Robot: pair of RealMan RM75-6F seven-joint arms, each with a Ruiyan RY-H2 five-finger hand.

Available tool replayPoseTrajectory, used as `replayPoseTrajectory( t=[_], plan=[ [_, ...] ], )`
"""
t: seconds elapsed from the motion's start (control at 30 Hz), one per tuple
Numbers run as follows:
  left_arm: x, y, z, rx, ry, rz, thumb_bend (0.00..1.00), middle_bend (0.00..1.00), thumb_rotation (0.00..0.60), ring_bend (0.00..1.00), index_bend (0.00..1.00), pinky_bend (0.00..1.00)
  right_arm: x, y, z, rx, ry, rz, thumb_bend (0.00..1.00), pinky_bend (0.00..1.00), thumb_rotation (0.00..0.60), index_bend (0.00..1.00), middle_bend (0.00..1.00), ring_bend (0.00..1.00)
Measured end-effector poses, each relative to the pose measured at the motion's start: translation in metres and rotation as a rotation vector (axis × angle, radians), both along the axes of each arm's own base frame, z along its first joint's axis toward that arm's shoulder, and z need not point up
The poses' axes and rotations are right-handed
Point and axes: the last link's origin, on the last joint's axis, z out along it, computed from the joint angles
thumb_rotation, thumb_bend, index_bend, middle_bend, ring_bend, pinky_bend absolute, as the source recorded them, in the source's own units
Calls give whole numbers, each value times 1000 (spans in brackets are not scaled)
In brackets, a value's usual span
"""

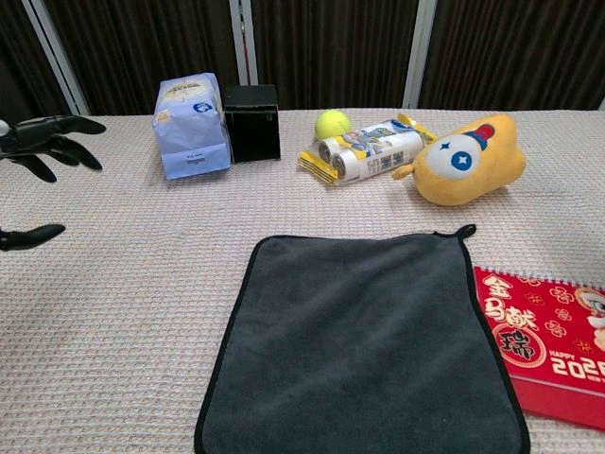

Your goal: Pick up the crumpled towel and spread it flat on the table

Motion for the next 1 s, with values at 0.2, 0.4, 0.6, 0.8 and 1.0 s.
replayPoseTrajectory(
  t=[0.2,0.4,0.6,0.8,1.0],
  plan=[
    [22,19,-16,-27,133,-103,919,747,600,663,25,712,0,2,-1,11,-6,5,495,36,600,0,15,1],
    [42,42,-36,-40,265,-178,961,774,600,696,33,733,0,2,0,15,-13,15,496,36,600,0,15,1],
    [64,67,-73,-79,405,-236,962,775,600,696,52,733,0,1,1,17,-22,24,495,36,600,0,15,1],
    [87,85,-106,-114,480,-264,962,774,600,696,70,734,-1,1,0,23,-29,29,496,36,600,0,15,1],
    [101,91,-130,-157,511,-276,962,774,600,696,70,734,-2,-1,-1,32,-33,23,496,36,600,0,15,1]
  ],
)
